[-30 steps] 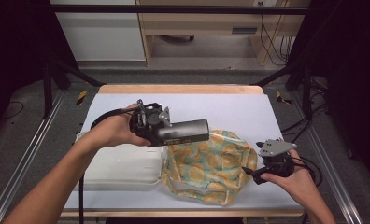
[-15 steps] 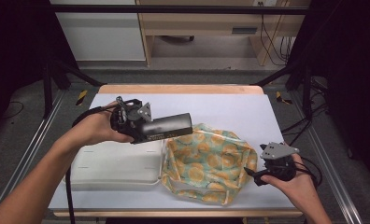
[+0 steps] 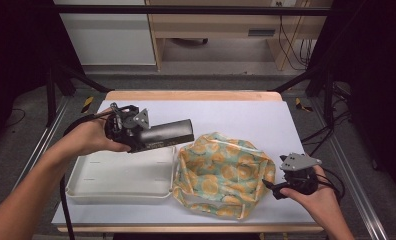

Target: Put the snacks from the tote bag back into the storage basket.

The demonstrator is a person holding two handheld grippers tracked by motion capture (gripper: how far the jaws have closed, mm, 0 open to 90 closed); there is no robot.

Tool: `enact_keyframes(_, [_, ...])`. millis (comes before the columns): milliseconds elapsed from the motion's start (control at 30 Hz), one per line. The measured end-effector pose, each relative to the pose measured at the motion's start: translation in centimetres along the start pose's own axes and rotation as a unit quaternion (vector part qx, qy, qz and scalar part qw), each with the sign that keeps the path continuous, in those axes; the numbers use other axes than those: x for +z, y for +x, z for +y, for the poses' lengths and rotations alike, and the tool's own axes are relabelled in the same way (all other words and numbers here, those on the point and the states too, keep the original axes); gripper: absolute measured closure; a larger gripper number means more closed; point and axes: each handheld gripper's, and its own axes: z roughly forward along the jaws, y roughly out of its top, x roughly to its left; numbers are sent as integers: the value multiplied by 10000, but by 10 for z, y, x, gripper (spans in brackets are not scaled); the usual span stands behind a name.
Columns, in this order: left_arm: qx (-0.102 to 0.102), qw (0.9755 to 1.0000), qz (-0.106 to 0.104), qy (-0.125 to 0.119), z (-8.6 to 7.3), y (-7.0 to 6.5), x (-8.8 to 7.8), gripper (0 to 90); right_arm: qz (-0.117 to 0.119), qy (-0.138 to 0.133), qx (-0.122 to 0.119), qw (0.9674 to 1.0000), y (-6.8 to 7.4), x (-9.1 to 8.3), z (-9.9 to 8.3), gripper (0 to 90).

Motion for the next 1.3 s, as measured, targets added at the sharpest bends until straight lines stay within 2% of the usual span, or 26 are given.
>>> enact_keyframes(100, [-16, 10000, -28, -9, -8, 0, 1, 434, -37, -10, 19, 10000, 0, -1, -2, 65])
enact_keyframes(267, [-10, 9999, -81, 142, -23, 1, 5, 434, -151, -2, 114, 9998, -2, -3, -8, 66])
enact_keyframes(367, [-6, 9998, -124, 126, -30, 2, 7, 434, -203, 25, 177, 9996, -1, -4, -11, 67])
enact_keyframes(500, [81, 9995, -286, 97, -40, 2, 11, 435, -268, 15, 212, 9994, 0, -5, -14, 70])
enact_keyframes(700, [230, 9987, -372, 271, -47, 1, 14, 435, -334, 36, 244, 9991, 0, -7, -13, 71])
enact_keyframes(933, [378, 9976, -517, 278, -57, 1, 25, 435, -393, 41, 262, 9989, 6, -9, -13, 74])
enact_keyframes(1100, [493, 9964, -617, 317, -57, -1, 37, 435, -398, 78, 237, 9989, 8, -10, -12, 75])
enact_keyframes(1300, [444, 9961, -696, 308, -66, -3, 45, 435, -401, 102, 242, 9988, 8, -11, -12, 75])
